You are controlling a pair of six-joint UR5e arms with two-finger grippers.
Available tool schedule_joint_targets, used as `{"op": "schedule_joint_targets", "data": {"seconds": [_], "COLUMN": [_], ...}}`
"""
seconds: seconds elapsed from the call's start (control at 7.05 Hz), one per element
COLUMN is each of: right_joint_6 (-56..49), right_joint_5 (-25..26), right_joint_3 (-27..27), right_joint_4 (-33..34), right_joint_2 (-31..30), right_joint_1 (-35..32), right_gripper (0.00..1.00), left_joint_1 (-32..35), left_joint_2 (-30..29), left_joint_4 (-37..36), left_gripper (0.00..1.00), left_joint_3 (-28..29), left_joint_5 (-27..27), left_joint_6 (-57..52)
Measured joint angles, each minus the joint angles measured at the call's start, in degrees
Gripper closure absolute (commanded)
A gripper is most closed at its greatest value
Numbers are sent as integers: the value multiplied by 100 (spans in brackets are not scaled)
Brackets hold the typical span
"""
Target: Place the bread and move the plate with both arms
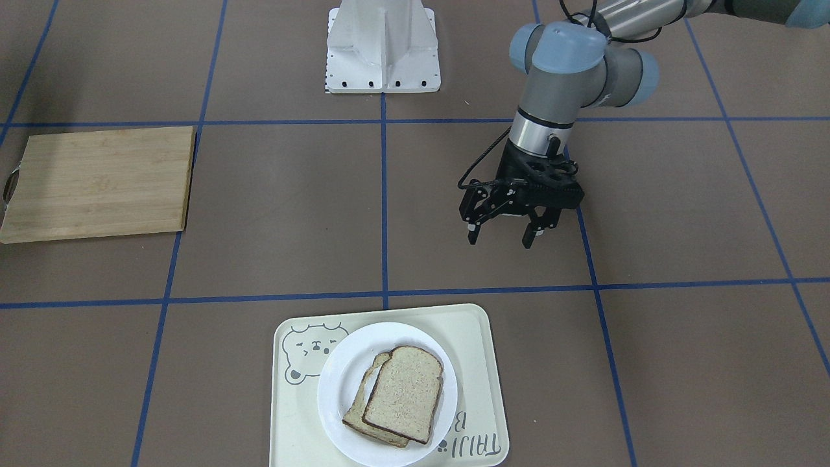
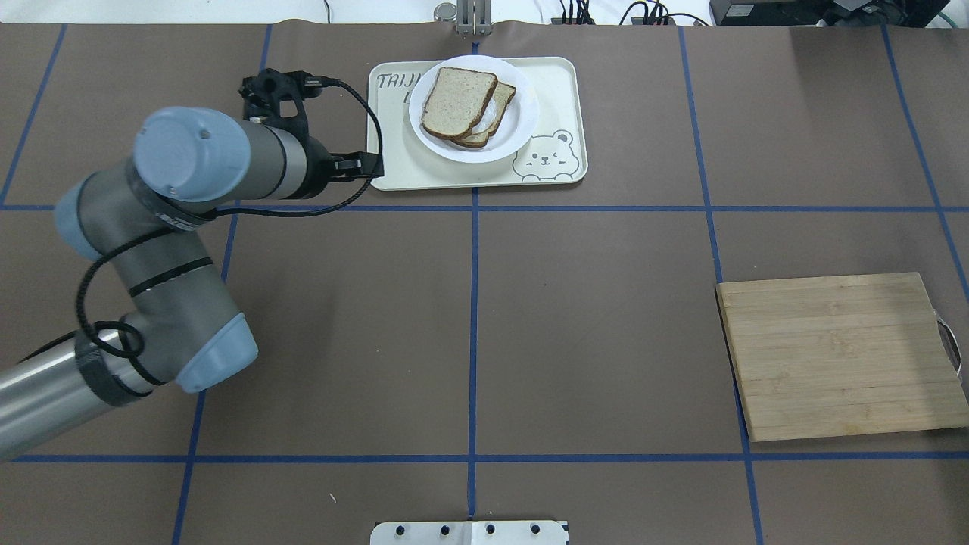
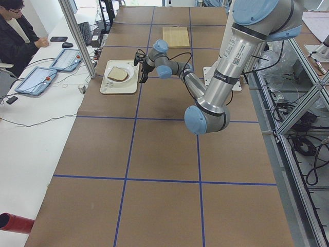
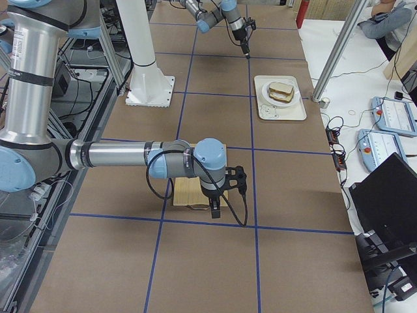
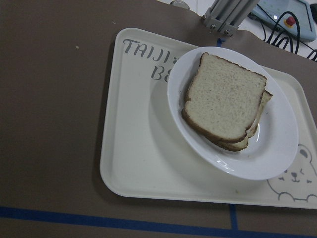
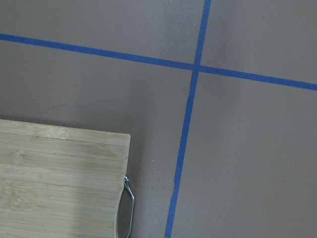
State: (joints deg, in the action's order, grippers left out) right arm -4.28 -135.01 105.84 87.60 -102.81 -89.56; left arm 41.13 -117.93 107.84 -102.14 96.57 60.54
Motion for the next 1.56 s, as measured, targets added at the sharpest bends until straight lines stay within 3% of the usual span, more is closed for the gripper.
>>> {"op": "schedule_joint_targets", "data": {"seconds": [0.14,0.43,0.85,1.14,1.56], "right_joint_6": [-4,-29,-91,-93,-83], "right_joint_5": [1,6,230,315,286], "right_joint_3": [-21,-139,-210,-202,-180], "right_joint_4": [-2,-31,-47,-50,-50], "right_joint_2": [-22,-38,-104,-88,-86], "right_joint_1": [-15,-39,-79,-120,-139], "right_gripper": [0,0,0,0,0], "left_joint_1": [421,1566,3262,3960,4437], "left_joint_2": [289,1008,1863,2218,3002], "left_joint_4": [-473,-755,-850,-956,-1087], "left_gripper": [1,1,1,1,1], "left_joint_3": [-269,-385,280,727,643], "left_joint_5": [397,1443,3066,3533,3807], "left_joint_6": [-1026,-3104,-5107,-6149,-6296]}}
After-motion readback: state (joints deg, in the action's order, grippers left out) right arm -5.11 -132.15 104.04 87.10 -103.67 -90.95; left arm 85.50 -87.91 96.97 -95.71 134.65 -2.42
